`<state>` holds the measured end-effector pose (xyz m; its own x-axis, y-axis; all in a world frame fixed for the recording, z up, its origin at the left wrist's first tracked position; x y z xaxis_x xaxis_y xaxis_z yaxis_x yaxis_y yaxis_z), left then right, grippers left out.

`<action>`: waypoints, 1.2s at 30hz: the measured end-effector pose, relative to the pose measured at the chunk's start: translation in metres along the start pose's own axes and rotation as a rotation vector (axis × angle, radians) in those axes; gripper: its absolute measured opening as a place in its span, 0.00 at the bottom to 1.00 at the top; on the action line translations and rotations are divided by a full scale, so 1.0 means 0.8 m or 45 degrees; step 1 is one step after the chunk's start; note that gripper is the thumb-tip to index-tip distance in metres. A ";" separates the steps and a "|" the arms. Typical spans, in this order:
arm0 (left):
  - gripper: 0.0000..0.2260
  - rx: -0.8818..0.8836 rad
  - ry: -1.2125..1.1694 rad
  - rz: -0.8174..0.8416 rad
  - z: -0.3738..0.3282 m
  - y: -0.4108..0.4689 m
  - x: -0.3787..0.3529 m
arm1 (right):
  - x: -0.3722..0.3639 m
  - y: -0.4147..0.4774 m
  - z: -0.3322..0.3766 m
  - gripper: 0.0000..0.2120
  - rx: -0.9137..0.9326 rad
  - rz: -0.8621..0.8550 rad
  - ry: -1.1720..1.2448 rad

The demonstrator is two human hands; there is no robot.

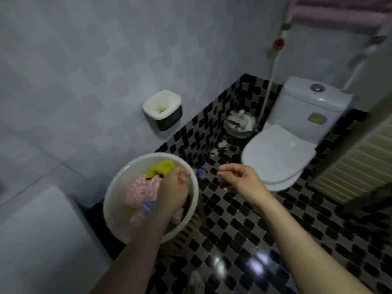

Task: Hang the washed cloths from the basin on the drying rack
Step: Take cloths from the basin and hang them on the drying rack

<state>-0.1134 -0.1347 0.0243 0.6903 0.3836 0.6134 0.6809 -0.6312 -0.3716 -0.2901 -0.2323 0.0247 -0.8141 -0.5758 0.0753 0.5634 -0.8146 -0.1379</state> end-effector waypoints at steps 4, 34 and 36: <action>0.09 0.170 0.256 0.036 0.101 0.058 0.044 | -0.103 0.039 -0.048 0.06 -0.140 0.213 -0.074; 0.09 0.623 -0.635 -0.282 0.295 0.150 0.104 | -0.259 0.093 -0.196 0.16 -0.915 -0.067 0.514; 0.08 0.621 -0.807 -0.194 0.288 0.149 0.098 | -0.256 0.088 -0.181 0.16 -0.910 -0.067 0.600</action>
<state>0.0783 -0.0242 -0.1326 0.4894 0.8425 0.2251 0.7075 -0.2326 -0.6673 -0.1042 -0.1614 -0.1433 -0.8993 -0.3204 -0.2976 0.4284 -0.5086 -0.7469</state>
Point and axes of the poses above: each hand's wrist, its own y-axis towards the middle knuckle, its own x-axis out of the back of the hand, z = x × y, the point moved 7 cm from there along y, towards the middle knuckle, and after that the axes turned 15 degrees about x, right-handed, at the moved point
